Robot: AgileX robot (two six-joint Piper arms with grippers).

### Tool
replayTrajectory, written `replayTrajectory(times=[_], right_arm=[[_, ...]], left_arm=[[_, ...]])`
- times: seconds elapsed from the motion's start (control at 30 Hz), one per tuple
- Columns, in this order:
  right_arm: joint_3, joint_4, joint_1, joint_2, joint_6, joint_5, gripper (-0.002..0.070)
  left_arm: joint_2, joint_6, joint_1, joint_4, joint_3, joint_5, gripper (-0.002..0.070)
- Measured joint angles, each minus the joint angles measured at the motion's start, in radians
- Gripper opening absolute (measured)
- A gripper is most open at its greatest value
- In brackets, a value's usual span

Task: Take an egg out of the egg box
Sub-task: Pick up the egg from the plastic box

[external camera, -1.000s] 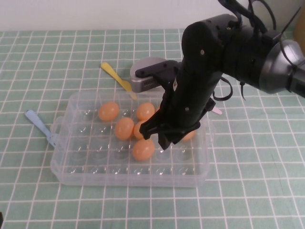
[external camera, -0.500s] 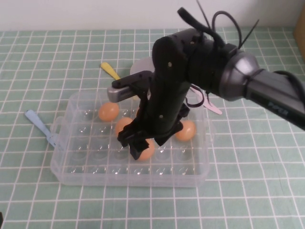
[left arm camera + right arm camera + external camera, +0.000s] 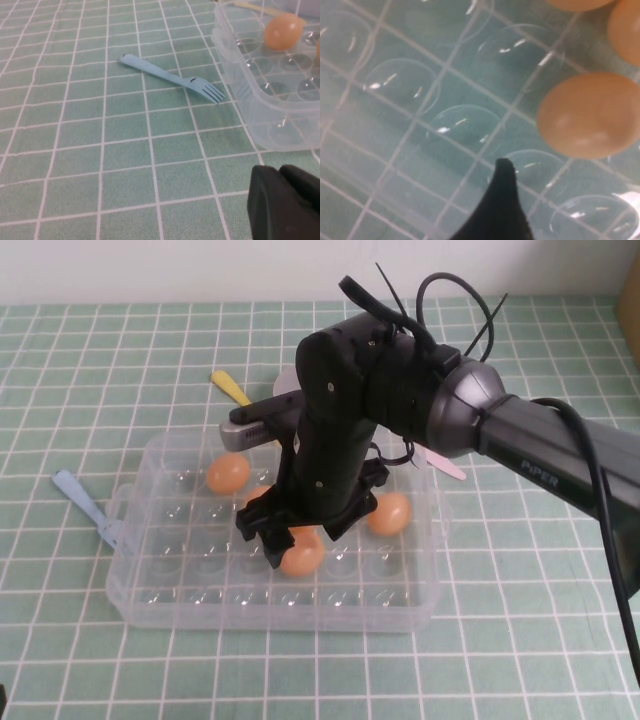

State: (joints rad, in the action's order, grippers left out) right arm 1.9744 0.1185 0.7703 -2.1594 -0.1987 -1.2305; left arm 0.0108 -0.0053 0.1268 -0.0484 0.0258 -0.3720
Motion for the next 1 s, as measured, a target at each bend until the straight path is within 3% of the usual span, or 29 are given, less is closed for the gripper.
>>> replayTrajectory(times=[0.33,1.0], right_arm=[[0.002,-0.024,0.0,0.0,-0.196,0.0,0.056],[0.0,-0.001,0.002,-0.055,-0.267,0.034,0.056]], left_arm=[[0.0,0.0,0.0,0.0,0.0,0.0,-0.0003],[0.0,0.0,0.0,0.0,0.0,0.0,-0.0003]])
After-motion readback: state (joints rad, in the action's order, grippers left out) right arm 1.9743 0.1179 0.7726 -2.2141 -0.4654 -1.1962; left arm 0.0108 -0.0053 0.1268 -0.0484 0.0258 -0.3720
